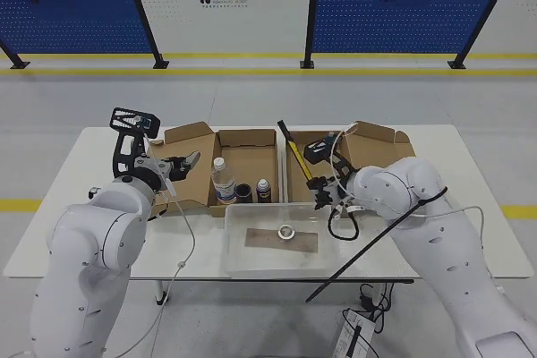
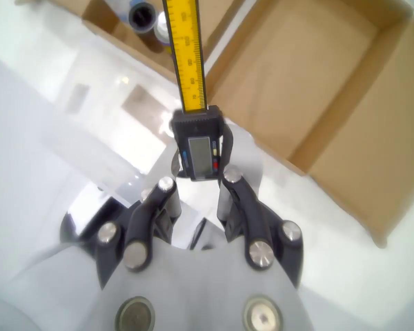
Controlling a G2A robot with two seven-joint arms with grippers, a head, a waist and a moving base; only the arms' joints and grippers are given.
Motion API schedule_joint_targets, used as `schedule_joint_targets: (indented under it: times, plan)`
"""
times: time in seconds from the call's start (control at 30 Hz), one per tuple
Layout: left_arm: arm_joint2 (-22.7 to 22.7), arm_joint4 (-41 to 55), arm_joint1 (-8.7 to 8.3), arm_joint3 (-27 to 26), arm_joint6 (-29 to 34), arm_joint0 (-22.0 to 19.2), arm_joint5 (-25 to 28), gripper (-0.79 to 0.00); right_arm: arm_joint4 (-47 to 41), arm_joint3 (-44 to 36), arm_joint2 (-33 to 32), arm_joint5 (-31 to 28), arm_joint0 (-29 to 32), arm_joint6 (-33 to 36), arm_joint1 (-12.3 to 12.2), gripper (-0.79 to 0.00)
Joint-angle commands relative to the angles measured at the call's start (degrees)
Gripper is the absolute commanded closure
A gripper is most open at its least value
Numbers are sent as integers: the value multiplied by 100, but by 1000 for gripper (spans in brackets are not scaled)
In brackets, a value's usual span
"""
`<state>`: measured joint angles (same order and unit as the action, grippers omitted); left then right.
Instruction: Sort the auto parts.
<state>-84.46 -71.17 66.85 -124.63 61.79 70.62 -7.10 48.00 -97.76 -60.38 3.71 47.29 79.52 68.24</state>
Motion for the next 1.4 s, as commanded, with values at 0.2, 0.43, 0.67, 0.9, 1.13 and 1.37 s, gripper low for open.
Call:
schedule_joint_targets:
  times: [0.2,0.43,0.67,0.9,1.13,1.37]
  plan:
    - [0,0,0,0,0,0,0,-785,306,748,92,305,-435,-45,45,0]
    - [0,0,0,0,0,0,0,-785,225,1781,219,359,-640,-491,121,0]
    - [0,0,0,0,0,0,0,-785,259,2724,573,334,-916,-914,261,0]
    - [0,0,0,0,0,0,0,-785,147,3426,879,336,-1093,-1365,425,0]
    - [0,0,0,0,0,0,0,-785,-65,4042,1120,314,-1210,-1650,593,0]
    - [0,0,0,0,0,0,0,-785,-265,4484,1152,283,-1311,-1859,692,0]
